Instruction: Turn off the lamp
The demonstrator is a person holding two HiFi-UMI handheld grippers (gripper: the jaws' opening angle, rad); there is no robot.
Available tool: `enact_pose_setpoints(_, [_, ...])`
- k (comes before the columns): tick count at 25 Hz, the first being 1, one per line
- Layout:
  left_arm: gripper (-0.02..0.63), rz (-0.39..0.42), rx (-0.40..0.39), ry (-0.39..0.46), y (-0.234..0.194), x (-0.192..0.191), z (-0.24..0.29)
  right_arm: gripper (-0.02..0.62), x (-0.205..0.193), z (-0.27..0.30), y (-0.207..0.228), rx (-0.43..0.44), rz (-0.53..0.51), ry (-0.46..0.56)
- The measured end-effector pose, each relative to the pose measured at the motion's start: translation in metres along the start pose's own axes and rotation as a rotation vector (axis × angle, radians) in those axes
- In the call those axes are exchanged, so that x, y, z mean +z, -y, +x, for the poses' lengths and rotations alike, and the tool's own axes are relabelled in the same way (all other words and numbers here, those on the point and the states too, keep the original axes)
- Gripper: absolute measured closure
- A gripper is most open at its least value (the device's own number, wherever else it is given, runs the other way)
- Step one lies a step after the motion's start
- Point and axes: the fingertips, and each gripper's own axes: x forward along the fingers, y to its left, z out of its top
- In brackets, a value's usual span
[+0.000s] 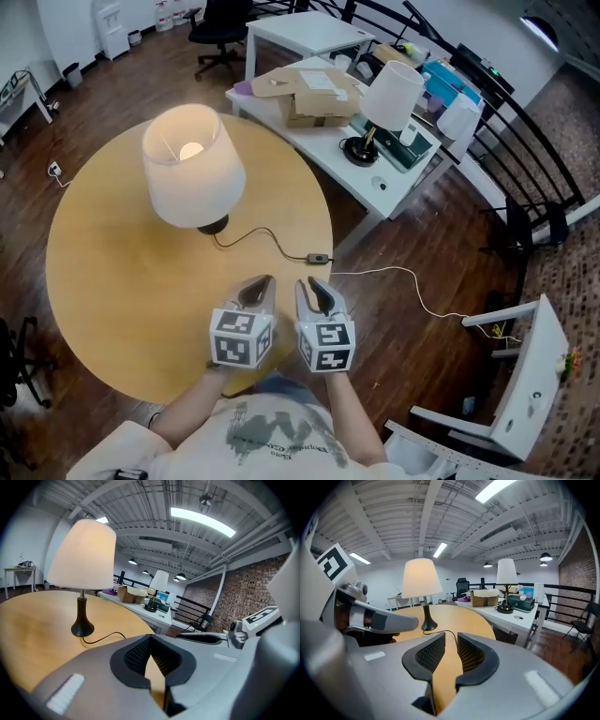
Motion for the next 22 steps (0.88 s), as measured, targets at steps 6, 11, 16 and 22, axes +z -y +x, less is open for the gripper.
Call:
enact_pose_setpoints(6, [0.609, -0.021, 0.055, -0.022, -0.011, -0.010, 0.019, 0.505, -0.026, 0.040, 0.040, 0.002, -0.035, -0.079])
enact_pose_setpoints(11, [0.609, -0.040, 0.094, -0.039, -0.020, -0.018, 0.027, 0.502, -0.041, 0.064, 0.057, 0.015, -0.046, -0.115])
enact_pose_setpoints(16, [0.609, -0.047, 0.120, -0.060, -0.023, -0.022, 0.032, 0.494, -0.048, 0.078, 0.065, 0.029, -0.060, -0.150])
enact_pose_setpoints(22, [0.609, -0.060, 0.139, -0.069, -0.029, -0.025, 0.036, 0.485, -0.062, 0.092, 0.075, 0.028, -0.087, -0.190])
